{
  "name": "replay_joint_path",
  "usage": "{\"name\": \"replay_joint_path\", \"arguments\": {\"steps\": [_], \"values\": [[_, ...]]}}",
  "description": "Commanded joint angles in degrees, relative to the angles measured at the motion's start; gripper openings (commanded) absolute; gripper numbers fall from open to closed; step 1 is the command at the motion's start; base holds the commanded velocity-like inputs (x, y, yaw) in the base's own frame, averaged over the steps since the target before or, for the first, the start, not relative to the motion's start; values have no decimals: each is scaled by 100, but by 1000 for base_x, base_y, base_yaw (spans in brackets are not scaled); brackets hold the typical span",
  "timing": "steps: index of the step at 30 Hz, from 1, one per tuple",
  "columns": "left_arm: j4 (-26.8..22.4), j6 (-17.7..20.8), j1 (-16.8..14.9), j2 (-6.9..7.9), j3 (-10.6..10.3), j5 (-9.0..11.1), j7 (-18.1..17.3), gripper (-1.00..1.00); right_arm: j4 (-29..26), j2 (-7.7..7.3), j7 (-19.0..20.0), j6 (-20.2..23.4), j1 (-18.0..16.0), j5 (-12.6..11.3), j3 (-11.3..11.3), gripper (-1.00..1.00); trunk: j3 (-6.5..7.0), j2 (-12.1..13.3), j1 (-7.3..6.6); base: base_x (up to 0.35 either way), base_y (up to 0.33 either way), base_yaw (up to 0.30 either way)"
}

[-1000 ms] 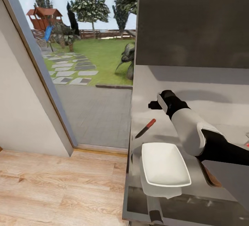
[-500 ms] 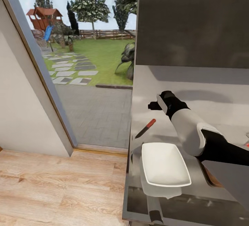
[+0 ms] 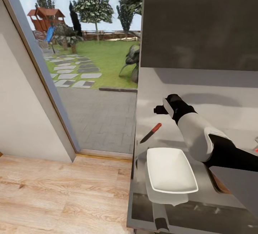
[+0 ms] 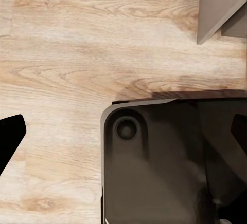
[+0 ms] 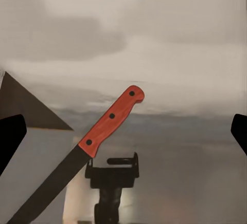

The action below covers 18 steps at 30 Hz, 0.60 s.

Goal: In the kitchen, take the Vidalia onion out of the sink, dice it on the chopping board with the paring knife, put the diced onion into the bowl on the countertop, then place both the paring knife and the chopping board into the sink.

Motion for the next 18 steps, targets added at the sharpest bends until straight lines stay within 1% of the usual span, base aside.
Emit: {"name": "replay_joint_path", "arguments": {"steps": [1,9,15,16,18], "values": [[-12,-6,3,4,-52,54,23,100,-8,5,7,12,-4,52,-47,100,-11,-11,3,0,0,0],[-12,-6,3,4,-52,54,26,100,-16,3,14,-53,-3,59,-47,100,-45,-11,3,0,0,0],[-6,-6,3,4,-52,55,25,100,-18,0,14,-312,4,61,-48,100,-94,-11,3,0,0,0],[-4,-6,3,4,-50,57,24,100,-18,-1,14,-459,5,61,-49,100,-103,-11,3,0,0,0],[-4,-6,3,4,-51,56,22,100,-14,-1,14,-509,6,61,-47,100,-121,-11,3,0,0,0]]}}
